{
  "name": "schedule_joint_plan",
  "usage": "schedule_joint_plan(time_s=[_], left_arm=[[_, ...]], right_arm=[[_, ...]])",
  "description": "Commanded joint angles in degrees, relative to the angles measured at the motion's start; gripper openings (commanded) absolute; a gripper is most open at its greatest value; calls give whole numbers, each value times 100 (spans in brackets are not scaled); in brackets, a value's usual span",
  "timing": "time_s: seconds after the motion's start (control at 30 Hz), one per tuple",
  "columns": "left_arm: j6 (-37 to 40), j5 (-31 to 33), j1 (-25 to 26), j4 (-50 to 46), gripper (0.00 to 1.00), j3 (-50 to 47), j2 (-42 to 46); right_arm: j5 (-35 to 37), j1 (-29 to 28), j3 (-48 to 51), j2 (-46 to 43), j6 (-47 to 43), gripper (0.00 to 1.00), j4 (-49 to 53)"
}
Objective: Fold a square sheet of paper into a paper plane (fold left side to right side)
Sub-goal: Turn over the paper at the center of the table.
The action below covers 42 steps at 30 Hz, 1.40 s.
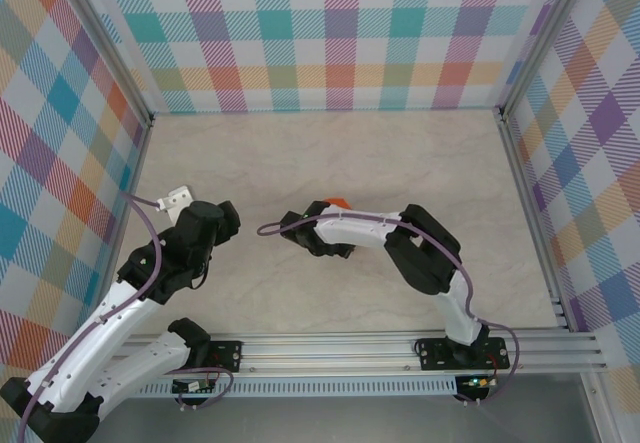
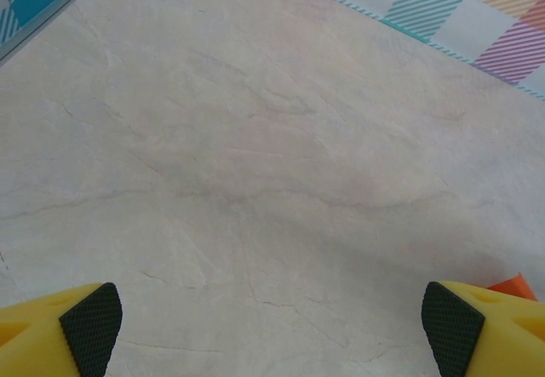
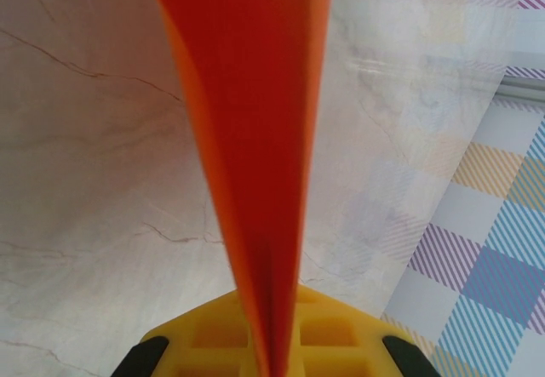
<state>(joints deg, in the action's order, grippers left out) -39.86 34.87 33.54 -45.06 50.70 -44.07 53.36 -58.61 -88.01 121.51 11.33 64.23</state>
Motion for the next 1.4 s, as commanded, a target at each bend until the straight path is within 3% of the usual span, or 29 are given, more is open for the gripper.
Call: schedule_joint_plan(time_s=[0.0, 0.1, 0.33, 0.6, 0.77, 0.97, 1.2, 1.37], left_arm=[[-46, 108, -67, 10, 93, -106, 37], [-48, 50, -75, 39, 94, -150, 31], [-31, -83, -76, 129, 94, -178, -64], [15, -513, -84, 425, 94, -230, -317], [72, -1374, -128, 990, 94, -335, -798], [206, -3440, -137, 2566, 92, -488, -1839], [-206, -5567, -87, 4692, 86, -395, -3726], [-285, -5698, 30, 5088, 82, -26, -4744]], right_arm=[[159, -109, -272, 321, 66, 0, 429], [147, -205, -391, 575, 196, 3, 594], [-556, -416, -335, 474, 195, 26, 493], [-1970, -467, 301, -984, 253, 69, -165], [-2641, -326, 1050, -2343, 240, 89, -857], [-4300, 801, 2303, -3999, 430, 97, -2194], [-6726, 2756, 4141, -5493, 1305, 100, -4220], [-7619, 3705, 4850, -5974, 1606, 100, -4553]])
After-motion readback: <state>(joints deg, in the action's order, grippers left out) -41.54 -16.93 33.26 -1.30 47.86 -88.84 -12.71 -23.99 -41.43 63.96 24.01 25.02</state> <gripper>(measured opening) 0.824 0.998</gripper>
